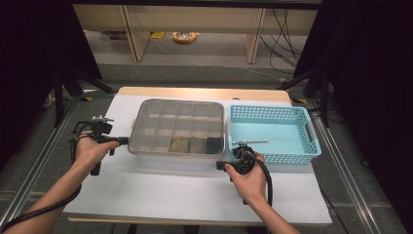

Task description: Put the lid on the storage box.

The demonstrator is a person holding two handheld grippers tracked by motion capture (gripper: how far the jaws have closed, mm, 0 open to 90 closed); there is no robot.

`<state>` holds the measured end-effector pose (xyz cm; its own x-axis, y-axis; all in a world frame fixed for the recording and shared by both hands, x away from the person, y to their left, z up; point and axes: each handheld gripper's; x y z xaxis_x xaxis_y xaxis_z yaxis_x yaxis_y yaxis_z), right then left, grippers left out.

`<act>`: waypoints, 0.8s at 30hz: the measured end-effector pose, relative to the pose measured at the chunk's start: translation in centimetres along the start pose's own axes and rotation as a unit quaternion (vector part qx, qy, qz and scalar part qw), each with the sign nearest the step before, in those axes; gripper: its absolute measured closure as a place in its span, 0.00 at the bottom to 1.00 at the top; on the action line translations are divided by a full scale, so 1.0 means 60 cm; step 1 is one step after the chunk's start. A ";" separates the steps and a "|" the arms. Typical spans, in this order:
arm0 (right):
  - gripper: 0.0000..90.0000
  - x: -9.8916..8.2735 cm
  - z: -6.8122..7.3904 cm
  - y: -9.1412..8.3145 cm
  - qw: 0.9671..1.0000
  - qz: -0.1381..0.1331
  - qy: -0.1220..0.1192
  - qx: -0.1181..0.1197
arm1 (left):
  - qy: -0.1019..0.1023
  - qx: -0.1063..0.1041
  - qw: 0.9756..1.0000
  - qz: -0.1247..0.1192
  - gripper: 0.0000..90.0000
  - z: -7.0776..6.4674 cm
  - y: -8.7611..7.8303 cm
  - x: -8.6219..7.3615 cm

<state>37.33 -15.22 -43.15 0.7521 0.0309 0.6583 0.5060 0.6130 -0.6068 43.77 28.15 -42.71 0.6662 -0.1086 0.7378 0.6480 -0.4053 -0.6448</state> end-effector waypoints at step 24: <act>1.00 -0.003 0.001 0.001 1.000 0.005 0.013 -0.002 | 0.037 -0.029 0.998 0.037 0.99 -0.026 -0.022 -0.038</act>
<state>37.17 -15.15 -43.27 0.7678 0.0158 0.6405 0.5005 0.6091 -0.6152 40.79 27.52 -43.24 0.6805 -0.2059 0.7032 0.5749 -0.4449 -0.6867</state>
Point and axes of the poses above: each handheld gripper's, and its own axes: y roughly forward along the jaws, x roughly out of its top, z roughly to its left, and after that the axes turned 8 degrees about -z, right-handed
